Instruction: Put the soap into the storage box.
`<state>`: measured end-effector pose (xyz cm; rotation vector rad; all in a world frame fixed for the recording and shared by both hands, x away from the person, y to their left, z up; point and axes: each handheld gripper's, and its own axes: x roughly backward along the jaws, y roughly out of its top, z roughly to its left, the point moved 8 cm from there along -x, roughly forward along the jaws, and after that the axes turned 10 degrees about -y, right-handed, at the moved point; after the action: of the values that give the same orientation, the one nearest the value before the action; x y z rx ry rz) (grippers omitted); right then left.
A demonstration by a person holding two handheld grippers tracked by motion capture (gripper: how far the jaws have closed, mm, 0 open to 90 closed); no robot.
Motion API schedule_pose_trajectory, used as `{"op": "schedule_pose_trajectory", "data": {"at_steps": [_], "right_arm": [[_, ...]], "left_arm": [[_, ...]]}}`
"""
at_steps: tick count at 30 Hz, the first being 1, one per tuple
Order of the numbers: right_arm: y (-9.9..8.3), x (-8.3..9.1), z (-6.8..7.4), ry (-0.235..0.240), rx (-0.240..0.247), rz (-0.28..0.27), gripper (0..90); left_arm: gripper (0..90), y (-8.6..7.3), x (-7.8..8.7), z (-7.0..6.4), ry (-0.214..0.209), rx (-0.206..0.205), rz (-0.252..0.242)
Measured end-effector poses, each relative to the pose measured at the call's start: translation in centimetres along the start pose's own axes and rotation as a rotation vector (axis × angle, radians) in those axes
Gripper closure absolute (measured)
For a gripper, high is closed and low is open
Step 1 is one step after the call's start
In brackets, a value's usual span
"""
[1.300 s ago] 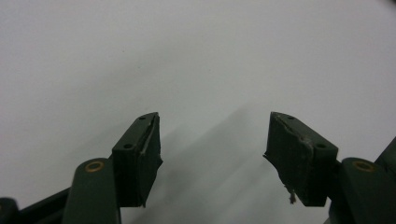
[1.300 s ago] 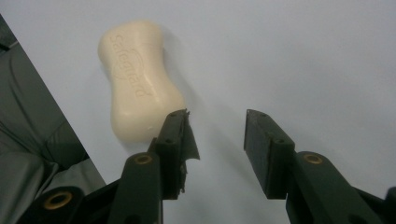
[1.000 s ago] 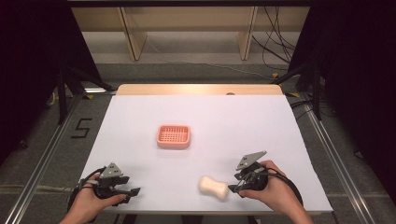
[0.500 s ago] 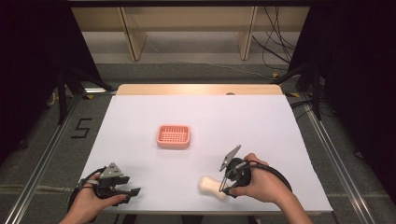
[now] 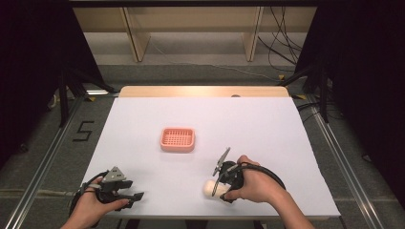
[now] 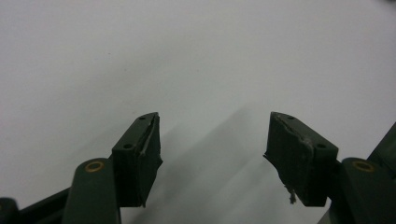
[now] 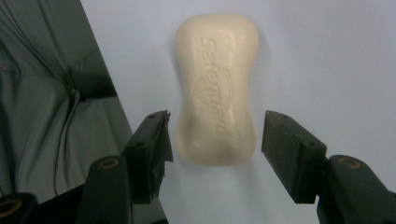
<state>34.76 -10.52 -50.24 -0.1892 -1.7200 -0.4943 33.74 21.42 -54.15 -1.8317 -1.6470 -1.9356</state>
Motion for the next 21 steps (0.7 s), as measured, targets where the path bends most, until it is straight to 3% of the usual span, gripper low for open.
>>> {"op": "schedule_pose_trajectory", "data": {"at_steps": [6,21], "right_arm": [[0.8,-1.1,0.3,0.027,0.006,0.013,41.0],[1.3,-2.9,0.5,0.036,0.026,0.063,43.4]], "left_arm": [[34.7,0.0,0.0,0.0,-0.002,-0.001,0.000],[34.5,0.0,0.0,0.0,-0.002,0.002,0.002]]}}
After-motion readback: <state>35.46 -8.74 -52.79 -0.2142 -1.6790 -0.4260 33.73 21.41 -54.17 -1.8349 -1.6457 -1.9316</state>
